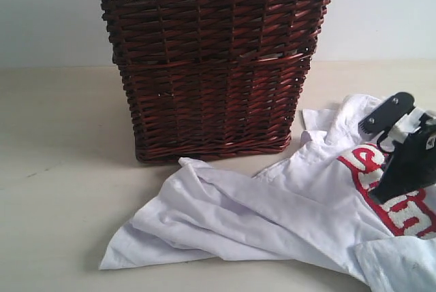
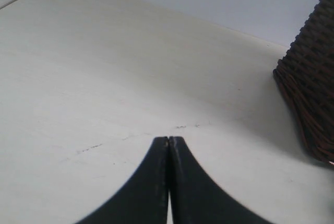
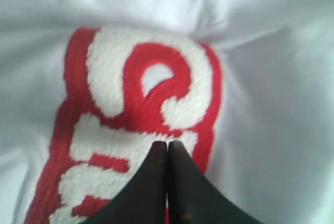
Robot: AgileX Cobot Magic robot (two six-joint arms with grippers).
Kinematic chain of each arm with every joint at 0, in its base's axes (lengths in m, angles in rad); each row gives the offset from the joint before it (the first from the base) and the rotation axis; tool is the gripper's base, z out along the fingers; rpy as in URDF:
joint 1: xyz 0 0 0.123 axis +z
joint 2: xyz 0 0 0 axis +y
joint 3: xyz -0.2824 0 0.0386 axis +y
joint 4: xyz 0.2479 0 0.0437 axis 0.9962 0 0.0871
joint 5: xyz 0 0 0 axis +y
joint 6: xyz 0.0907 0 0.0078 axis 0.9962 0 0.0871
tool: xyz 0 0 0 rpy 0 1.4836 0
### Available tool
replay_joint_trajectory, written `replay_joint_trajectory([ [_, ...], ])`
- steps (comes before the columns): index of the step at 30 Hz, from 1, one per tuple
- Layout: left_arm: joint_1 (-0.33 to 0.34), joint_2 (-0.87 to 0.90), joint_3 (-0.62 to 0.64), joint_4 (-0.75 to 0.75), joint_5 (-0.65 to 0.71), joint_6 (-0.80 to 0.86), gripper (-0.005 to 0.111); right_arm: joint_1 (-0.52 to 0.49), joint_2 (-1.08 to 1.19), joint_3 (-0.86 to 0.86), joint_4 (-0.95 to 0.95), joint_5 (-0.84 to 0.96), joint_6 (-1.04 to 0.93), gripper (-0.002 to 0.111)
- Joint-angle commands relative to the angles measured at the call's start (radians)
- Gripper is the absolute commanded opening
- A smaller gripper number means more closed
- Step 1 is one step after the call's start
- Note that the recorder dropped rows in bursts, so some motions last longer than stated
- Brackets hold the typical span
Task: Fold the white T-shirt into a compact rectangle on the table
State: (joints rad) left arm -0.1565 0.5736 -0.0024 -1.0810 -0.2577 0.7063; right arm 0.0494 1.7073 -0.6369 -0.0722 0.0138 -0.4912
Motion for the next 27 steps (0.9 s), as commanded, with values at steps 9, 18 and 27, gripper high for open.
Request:
replay_joint_trajectory([
  [9, -0.006, 0.004, 0.002, -0.003, -0.003, -0.004, 0.000, 0.335, -0.279, 0.001, 0.121, 0.075, 0.051, 0.000],
  [18, -0.006, 0.004, 0.002, -0.003, -0.003, -0.004, 0.000, 0.474, -0.050, 0.001, 0.120, -0.268, 0.189, 0.000],
  [27, -0.006, 0.004, 0.002, -0.003, -0.003, -0.004, 0.000, 0.479, 0.055, -0.075, 0.006, -0.193, 0.299, 0.035],
])
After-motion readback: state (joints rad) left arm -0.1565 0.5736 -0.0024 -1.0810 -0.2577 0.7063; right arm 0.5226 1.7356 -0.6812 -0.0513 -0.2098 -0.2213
